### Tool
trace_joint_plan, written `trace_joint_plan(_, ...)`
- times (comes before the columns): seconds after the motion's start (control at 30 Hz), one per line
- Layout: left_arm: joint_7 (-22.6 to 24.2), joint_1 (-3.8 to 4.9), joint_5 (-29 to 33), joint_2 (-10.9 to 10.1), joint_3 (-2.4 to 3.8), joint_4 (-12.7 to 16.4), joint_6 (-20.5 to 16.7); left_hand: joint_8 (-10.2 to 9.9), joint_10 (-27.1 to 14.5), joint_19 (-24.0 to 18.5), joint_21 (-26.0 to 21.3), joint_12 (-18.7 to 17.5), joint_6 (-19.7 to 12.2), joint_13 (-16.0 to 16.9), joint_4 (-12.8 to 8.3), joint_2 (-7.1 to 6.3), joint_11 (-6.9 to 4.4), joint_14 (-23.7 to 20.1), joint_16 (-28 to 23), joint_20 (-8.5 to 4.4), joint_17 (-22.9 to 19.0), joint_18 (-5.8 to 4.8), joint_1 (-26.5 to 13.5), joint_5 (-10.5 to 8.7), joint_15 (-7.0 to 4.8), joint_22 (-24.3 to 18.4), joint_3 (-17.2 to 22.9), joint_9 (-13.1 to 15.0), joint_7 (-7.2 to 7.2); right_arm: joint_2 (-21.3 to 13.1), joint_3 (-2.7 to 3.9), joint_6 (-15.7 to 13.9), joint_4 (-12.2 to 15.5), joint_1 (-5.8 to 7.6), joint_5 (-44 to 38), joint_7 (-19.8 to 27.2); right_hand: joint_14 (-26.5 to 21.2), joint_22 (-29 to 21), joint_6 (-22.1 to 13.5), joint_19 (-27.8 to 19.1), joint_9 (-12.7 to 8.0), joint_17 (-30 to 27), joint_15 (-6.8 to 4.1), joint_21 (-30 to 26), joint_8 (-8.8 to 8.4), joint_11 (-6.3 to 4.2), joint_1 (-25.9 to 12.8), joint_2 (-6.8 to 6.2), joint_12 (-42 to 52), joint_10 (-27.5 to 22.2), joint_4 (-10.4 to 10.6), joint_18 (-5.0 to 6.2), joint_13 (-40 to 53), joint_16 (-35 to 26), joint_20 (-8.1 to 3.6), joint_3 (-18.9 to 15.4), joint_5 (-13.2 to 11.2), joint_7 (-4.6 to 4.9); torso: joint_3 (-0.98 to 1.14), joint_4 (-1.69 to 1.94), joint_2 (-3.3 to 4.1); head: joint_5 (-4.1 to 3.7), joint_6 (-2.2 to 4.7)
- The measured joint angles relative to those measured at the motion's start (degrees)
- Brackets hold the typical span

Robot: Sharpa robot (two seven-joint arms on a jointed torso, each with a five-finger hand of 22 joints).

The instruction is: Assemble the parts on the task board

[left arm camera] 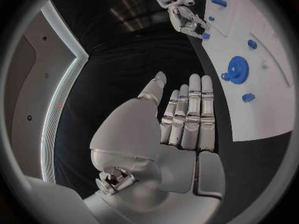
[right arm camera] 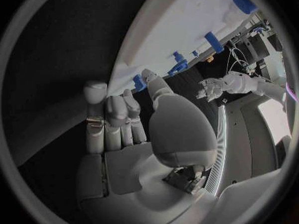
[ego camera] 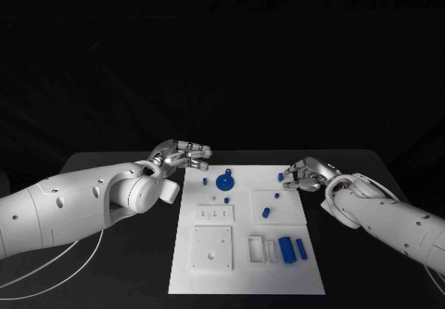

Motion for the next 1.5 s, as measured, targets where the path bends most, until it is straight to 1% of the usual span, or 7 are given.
trace_joint_plan(0.47, -0.04, 0.0, -0.02, 0.15, 0.0, -0.08, 0.11, 0.0, 0.0, 0.0, 0.0, 0.0, 0.0, 0.0, 0.0, 0.0, 0.0, 0.0, 0.0, 0.0, 0.0, 0.0, 0.0, 0.0, 0.0, -0.09, 0.0, 0.0, 0.0, 2.01, 0.0, 0.09, -2.57, -0.02, 0.03, 0.12, 0.0, 0.0, 0.01, 0.0, 0.0, 0.12, 0.0, 0.0, 0.0, 0.0, -0.22, 0.68, 0.0, 0.0, -0.4, 0.0, 0.09, 0.0, 0.0, 0.4, -0.88, -0.01, 0.03, -0.07, -0.03, 0.35, -0.15)
trace_joint_plan(0.8, -0.05, 0.0, -0.06, 0.29, 0.0, -0.15, 0.21, 0.0, 0.0, 0.0, 0.0, 0.0, 0.0, 0.0, 0.0, 0.0, 0.0, 0.0, 0.0, 0.0, 0.0, 0.0, 0.0, 0.0, 0.0, -0.14, 0.0, 0.0, 0.0, 3.19, 0.03, 0.1, -3.1, 0.0, 0.02, 0.31, 0.0, -0.01, 0.01, 0.0, -0.01, 0.23, 0.0, 0.0, 0.0, 0.0, -0.22, 0.68, 0.22, 0.0, -0.72, 0.0, 0.22, 0.0, 0.0, 0.72, -0.88, -0.01, 0.07, -0.06, -0.04, 0.47, -0.19)
trace_joint_plan(1.03, -0.07, 0.0, -0.07, 0.36, 0.0, -0.23, 0.27, 0.0, 0.0, 0.0, 0.0, 0.0, 0.0, -0.01, 0.0, 0.0, 0.0, 0.0, 0.0, 0.0, 0.0, 0.0, 0.0, 0.0, 0.0, -0.14, 0.0, 0.0, 0.0, 3.6, 0.07, 0.07, -3.59, 0.04, -0.01, 0.57, 0.0, -0.01, 0.01, 0.0, -0.02, 0.41, 0.0, 0.0, -0.01, 0.0, -0.89, 1.35, 0.23, 0.0, -1.75, 0.0, 0.33, 0.0, 0.0, 1.75, -1.38, -0.02, 0.08, -0.1, -0.04, 0.55, -0.21)
trace_joint_plan(1.2, -0.08, 0.0, -0.08, 0.47, 0.0, -0.29, 0.32, 0.0, 0.0, 0.0, 0.0, 0.0, 0.0, -0.01, 0.0, 0.0, 0.0, 0.0, 0.0, 0.0, 0.0, 0.0, 0.0, 0.0, 0.0, -0.14, 0.0, 0.0, 0.0, 3.76, 0.07, 0.01, -3.81, 0.05, -0.01, 0.75, 0.0, -0.01, 0.34, 0.0, -0.03, 0.41, 0.0, 0.0, 0.0, 0.0, -0.57, 1.67, 0.22, 0.0, -2.44, 0.01, 0.41, 0.0, 0.0, 3.0, -3.37, -0.1, 0.1, -0.16, -0.04, 0.58, -0.21)
trace_joint_plan(1.37, -0.1, 0.0, -0.08, 0.52, 0.0, -0.36, 0.37, 0.0, 0.0, 0.0, 0.0, 0.0, 0.0, -0.01, 0.0, 0.0, 0.0, 0.0, 0.0, 0.0, 0.0, 0.0, 0.0, 0.0, 0.0, -0.14, 0.0, 0.0, 0.0, 3.85, 0.08, -0.05, -3.97, 0.05, -0.02, 0.86, 0.0, -0.01, 1.52, 0.0, -0.04, 0.47, 0.0, 0.0, -0.01, 0.0, -0.91, 2.12, 0.45, 0.01, -3.33, 0.01, 0.53, 0.0, 0.0, 6.65, -7.55, -0.25, 0.12, -0.16, -0.06, 0.51, -0.21)
trace_joint_plan(1.43, -0.11, 0.0, -0.09, 0.53, 0.0, -0.38, 0.4, 0.0, 0.0, 0.0, 0.0, 0.0, 0.0, -0.01, 0.0, 0.0, 0.0, 0.0, 0.0, 0.0, 0.0, 0.0, 0.0, 0.0, 0.0, -0.14, 0.0, 0.0, 0.0, 3.88, 0.08, -0.1, -4.03, 0.06, -0.02, 0.91, 0.0, -0.01, 2.18, 0.0, -0.04, 0.55, 0.0, 0.23, -0.01, 0.0, -1.12, 2.33, 0.45, 0.01, -3.55, 0.01, 0.64, 0.0, 0.0, 8.22, -8.26, -0.31, 0.13, -0.16, -0.07, 0.5, -0.21)
trace_joint_plan(1.5, -0.12, 0.0, -0.09, 0.55, 0.0, -0.4, 0.42, 0.0, 0.0, 0.0, 0.0, 0.0, 0.0, -0.01, 0.0, 0.0, 0.0, 0.0, 0.0, 0.0, 0.0, 0.0, 0.0, 0.0, 0.0, -0.13, 0.0, 0.0, 0.0, 3.92, 0.09, -0.15, -4.07, 0.07, -0.02, 0.98, 0.0, -0.01, 4.1, 0.0, 0.01, 0.61, 0.0, 0.23, -0.01, -0.14, -1.4, 2.67, 0.83, 0.15, -3.81, 0.0, 0.77, 0.0, 0.0, 9.72, -9.48, -0.81, 0.13, -0.16, -0.07, 0.46, -0.25)
